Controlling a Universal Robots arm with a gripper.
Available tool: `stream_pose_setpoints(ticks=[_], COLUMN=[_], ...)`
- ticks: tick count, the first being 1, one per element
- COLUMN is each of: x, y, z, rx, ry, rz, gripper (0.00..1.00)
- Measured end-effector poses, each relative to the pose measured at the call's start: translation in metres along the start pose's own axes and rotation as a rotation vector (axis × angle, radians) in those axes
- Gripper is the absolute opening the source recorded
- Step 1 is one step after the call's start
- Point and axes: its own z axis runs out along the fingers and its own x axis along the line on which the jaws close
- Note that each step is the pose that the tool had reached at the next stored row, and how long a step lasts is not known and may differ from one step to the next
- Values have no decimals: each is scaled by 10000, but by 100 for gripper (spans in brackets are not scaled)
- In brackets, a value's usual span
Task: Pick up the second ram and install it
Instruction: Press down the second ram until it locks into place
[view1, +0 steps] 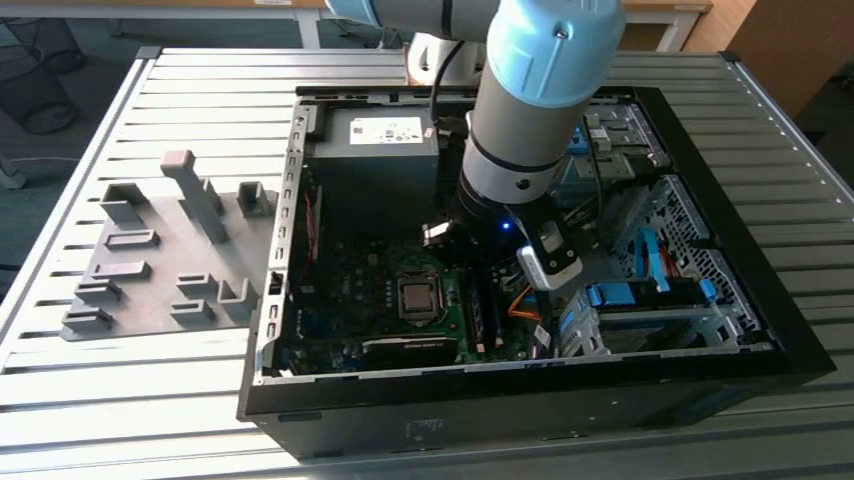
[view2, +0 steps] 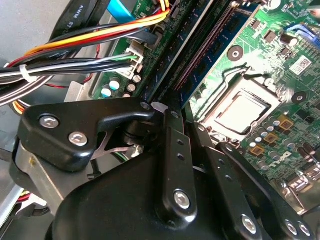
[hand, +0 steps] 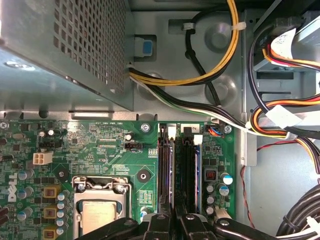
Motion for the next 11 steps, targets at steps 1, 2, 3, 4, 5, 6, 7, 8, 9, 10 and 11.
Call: stream_pose_setpoints(ticks=[1,2,3,4,5,6,7,8,9,10,11], x=[0,0,0,0,-1,-1,-1,-1,-1,-1,-1], y=[0,0,0,0,0,0,0,0,1,2,2], z=[4,5,5,7,8,10,10,10,12,15,15], rx=[0,-1,2,0,0,1,1,1,-6,-14,-9], ry=[0,0,0,0,0,0,0,0,-1,-1,-2], rz=[0,0,0,0,0,0,0,0,0,0,0], gripper=[14,14,14,14,14,14,14,14,14,15,15])
